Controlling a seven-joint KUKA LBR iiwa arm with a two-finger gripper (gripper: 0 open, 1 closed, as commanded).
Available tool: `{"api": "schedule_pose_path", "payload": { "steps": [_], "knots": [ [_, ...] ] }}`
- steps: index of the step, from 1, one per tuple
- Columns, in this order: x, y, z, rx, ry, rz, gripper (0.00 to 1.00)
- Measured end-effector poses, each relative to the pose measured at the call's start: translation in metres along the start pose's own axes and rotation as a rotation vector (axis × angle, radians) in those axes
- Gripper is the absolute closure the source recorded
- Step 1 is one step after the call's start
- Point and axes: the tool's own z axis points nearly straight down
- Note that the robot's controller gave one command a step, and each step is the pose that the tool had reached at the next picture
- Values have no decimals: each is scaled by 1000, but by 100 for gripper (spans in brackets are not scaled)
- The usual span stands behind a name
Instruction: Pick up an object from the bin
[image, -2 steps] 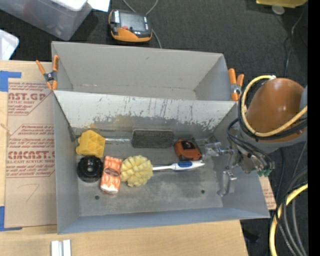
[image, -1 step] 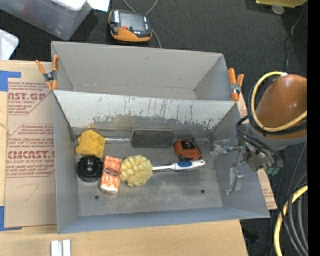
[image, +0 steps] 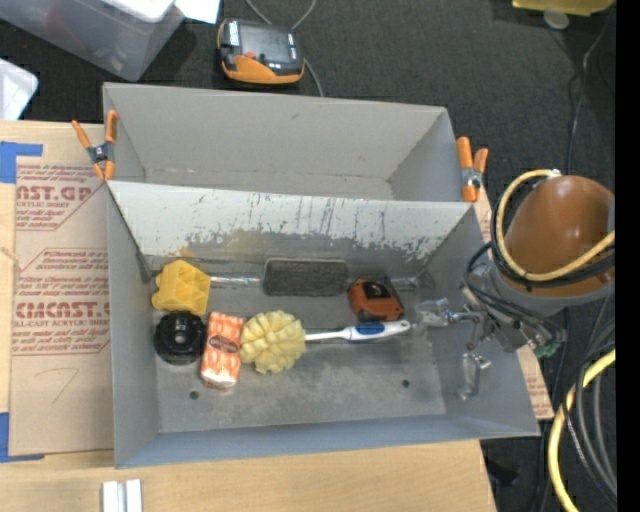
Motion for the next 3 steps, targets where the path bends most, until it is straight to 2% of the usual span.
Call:
{"api": "schedule_pose_path", "payload": {
  "steps": [1,2,3],
  "knots": [
    [-1,0,-11,1,-2,32,0],
    [-14,37,-58,1,-5,-138,0],
    [4,16,-139,5,-8,165,0]
  ]
}}
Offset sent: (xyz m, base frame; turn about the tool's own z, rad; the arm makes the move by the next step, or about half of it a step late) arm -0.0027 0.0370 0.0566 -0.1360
